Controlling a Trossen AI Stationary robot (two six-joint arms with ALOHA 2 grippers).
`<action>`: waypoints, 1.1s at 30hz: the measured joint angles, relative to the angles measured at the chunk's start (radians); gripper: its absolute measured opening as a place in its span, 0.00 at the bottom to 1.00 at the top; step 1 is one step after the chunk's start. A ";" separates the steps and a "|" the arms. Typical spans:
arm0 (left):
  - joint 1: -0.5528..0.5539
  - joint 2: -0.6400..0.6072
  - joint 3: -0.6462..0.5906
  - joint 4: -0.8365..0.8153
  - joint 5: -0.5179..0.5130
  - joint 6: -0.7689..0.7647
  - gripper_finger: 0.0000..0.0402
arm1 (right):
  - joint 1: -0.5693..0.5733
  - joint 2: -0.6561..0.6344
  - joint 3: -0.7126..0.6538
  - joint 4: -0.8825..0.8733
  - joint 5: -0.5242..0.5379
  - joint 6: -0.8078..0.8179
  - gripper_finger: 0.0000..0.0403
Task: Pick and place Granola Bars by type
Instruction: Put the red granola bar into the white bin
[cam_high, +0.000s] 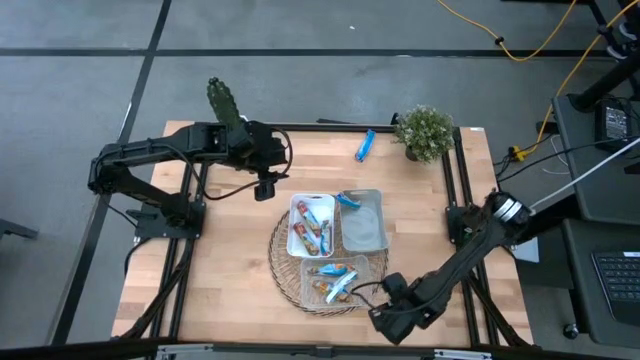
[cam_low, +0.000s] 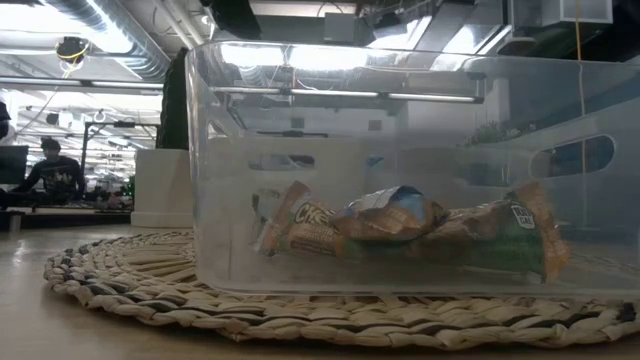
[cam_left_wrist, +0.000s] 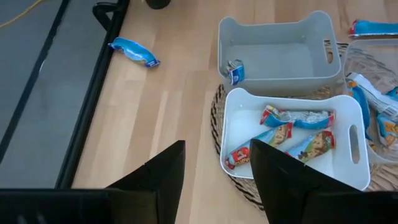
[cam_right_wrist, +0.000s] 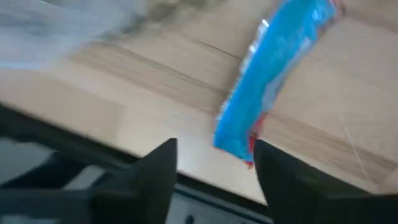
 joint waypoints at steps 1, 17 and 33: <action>0.000 0.000 0.000 0.000 0.003 0.000 0.43 | 0.000 0.017 0.000 -0.004 -0.017 0.001 0.57; 0.000 0.000 0.000 0.000 0.050 -0.049 0.43 | -0.027 0.148 0.000 -0.062 -0.016 -0.008 0.62; 0.000 0.000 0.000 0.000 0.050 -0.054 0.43 | 0.027 0.147 0.135 -0.249 -0.071 -0.031 0.09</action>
